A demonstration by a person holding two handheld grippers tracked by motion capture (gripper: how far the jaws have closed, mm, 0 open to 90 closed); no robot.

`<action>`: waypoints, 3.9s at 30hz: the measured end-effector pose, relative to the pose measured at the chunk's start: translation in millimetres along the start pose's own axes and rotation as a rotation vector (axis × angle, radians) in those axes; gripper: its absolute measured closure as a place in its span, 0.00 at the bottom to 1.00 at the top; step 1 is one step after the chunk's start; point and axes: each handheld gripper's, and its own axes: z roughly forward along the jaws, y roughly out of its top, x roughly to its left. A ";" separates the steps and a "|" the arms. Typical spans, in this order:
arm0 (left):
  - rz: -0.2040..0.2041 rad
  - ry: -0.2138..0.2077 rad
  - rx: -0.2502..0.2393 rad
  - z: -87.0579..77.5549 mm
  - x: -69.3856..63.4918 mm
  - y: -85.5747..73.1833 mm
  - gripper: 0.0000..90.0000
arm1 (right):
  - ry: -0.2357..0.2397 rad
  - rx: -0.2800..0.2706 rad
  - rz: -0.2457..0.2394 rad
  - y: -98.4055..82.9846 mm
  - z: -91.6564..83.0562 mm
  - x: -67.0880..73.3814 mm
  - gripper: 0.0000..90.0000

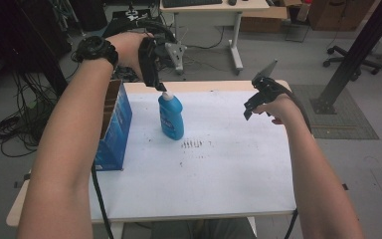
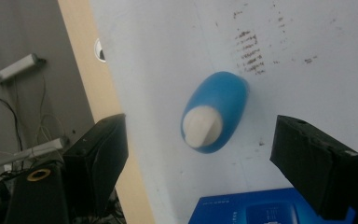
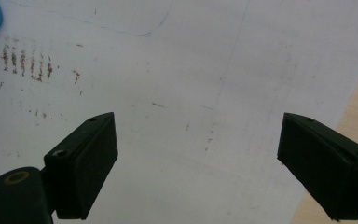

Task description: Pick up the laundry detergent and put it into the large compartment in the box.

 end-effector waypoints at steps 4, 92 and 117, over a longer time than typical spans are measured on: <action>0.014 -0.024 0.016 7.5 -0.9 0.2 0.21 | 0.000 -0.005 -0.002 -1.0 -0.6 -1.4 0.13; 0.190 -0.148 0.104 115.3 -2.7 -12.6 0.27 | 0.002 0.013 -0.038 0.8 14.8 2.9 0.13; 0.198 -0.176 0.098 123.4 -1.0 -15.0 0.39 | -0.005 0.009 -0.045 2.1 16.9 4.0 0.13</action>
